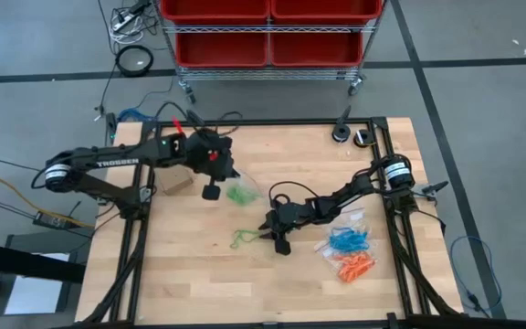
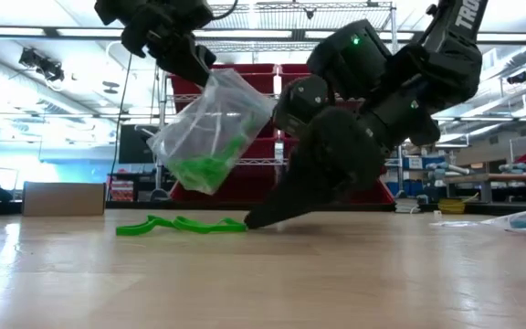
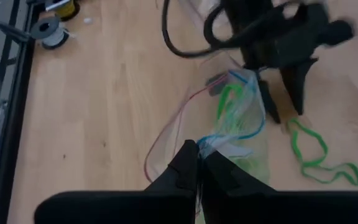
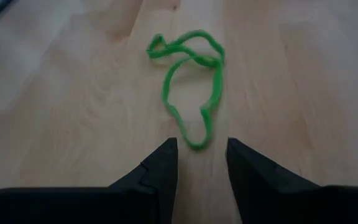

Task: Sort rubber bands
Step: Put the green rubber band into the transparent zip bag

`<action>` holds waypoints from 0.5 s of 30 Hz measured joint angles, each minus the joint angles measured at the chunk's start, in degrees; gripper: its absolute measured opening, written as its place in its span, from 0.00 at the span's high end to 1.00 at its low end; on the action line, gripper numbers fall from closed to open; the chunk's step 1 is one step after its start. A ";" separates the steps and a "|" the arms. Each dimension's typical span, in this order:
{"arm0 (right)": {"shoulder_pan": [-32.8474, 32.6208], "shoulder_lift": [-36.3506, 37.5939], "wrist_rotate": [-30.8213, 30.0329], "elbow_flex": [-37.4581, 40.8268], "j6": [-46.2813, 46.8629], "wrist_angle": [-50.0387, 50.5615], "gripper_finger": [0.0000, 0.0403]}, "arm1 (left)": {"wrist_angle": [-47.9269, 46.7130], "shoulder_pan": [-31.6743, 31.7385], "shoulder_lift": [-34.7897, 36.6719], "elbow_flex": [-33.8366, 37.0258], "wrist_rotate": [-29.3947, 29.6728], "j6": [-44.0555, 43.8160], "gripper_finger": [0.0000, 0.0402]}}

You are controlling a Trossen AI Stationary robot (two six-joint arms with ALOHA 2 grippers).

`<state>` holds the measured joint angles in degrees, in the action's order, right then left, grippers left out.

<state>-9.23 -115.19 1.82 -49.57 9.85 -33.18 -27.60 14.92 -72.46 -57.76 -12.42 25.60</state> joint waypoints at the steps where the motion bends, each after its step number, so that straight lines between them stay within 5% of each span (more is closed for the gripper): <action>1: 0.01 -0.17 -0.01 0.04 -0.57 -0.03 0.68 | -0.21 0.66 0.44 0.00 -1.28 0.24 0.98; 12: -0.04 -7.64 -1.89 -4.43 -4.12 -3.42 0.69 | 0.78 5.40 6.98 8.89 -13.08 0.93 0.98; 15: 0.00 -7.89 -2.27 -6.06 -4.63 -0.53 0.75 | 0.71 5.21 7.55 11.29 -13.43 -0.36 0.98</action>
<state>-9.23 -123.09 -0.45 -55.64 5.22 -33.71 -26.89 20.13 -64.91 -46.46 -25.85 25.23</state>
